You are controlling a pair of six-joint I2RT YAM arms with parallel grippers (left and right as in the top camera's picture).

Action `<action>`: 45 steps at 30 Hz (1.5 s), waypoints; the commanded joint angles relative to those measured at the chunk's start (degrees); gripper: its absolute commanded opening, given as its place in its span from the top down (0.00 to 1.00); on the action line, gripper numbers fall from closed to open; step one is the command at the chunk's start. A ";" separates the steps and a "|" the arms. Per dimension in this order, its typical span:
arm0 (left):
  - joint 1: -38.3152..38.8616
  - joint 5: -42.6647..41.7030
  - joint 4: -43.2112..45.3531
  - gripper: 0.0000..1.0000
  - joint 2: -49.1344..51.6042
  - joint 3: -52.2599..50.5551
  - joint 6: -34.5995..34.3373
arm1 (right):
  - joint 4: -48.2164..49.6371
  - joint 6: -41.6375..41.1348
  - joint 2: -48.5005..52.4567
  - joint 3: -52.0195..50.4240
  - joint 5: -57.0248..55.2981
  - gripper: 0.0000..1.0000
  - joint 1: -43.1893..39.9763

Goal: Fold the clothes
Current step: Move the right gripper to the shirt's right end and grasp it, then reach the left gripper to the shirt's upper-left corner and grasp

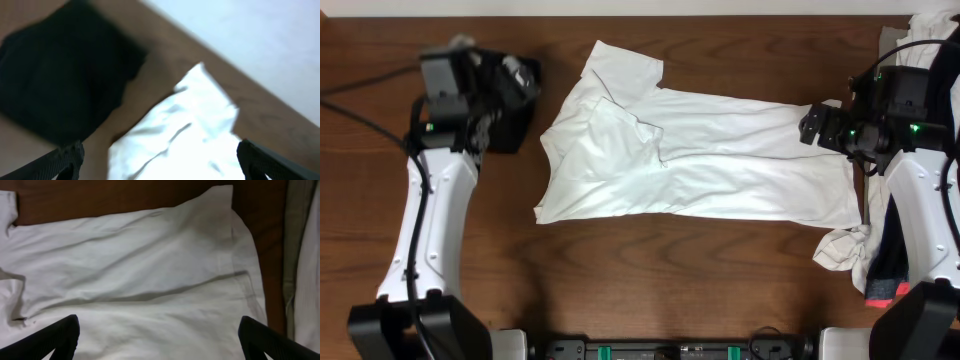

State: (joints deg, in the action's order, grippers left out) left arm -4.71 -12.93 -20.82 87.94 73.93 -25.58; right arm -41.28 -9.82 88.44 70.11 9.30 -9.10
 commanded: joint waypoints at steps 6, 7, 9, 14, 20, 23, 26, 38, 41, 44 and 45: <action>5.64 -1.64 -3.28 0.03 11.21 22.05 6.51 | -2.62 0.24 -0.33 0.37 -3.45 0.01 -0.31; 6.14 -1.62 -3.93 0.03 12.90 24.61 6.51 | -3.04 0.24 -0.33 0.37 -3.45 0.01 -0.33; 7.28 -1.62 -4.92 0.03 16.59 30.03 6.51 | -4.00 0.26 -0.33 0.37 -3.52 0.01 -0.33; 9.92 -1.29 -5.42 0.03 24.98 38.66 7.04 | -4.35 0.26 -0.33 0.37 -3.54 0.01 -0.33; 12.57 3.58 -3.72 0.03 33.55 39.93 9.75 | -4.04 0.28 -0.33 0.37 -3.54 0.01 -0.33; 13.33 4.11 -3.63 0.04 37.42 39.93 11.19 | -4.44 0.31 -0.33 0.37 -3.56 0.01 -0.37; 13.97 8.07 -3.28 0.04 41.18 39.93 12.52 | -4.85 0.31 -0.33 0.37 -3.54 0.01 -0.37; 14.12 11.04 0.66 0.04 50.36 39.93 18.10 | -5.95 0.28 -0.33 0.37 -3.54 0.01 -0.33; 14.36 11.06 2.08 0.10 51.32 39.93 18.12 | -5.84 0.26 -0.33 0.37 -3.52 0.01 -0.31; 14.82 11.08 3.41 0.12 52.04 39.93 18.78 | -5.90 0.28 -0.33 0.37 -3.52 0.01 -0.31; 14.95 11.08 3.82 0.12 52.37 39.93 19.45 | -5.95 0.26 -0.33 0.37 -3.52 0.01 -0.31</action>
State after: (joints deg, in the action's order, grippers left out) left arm 9.61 -2.74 -17.76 138.96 113.03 -8.36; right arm -47.11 -9.82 88.44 70.11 6.35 -9.10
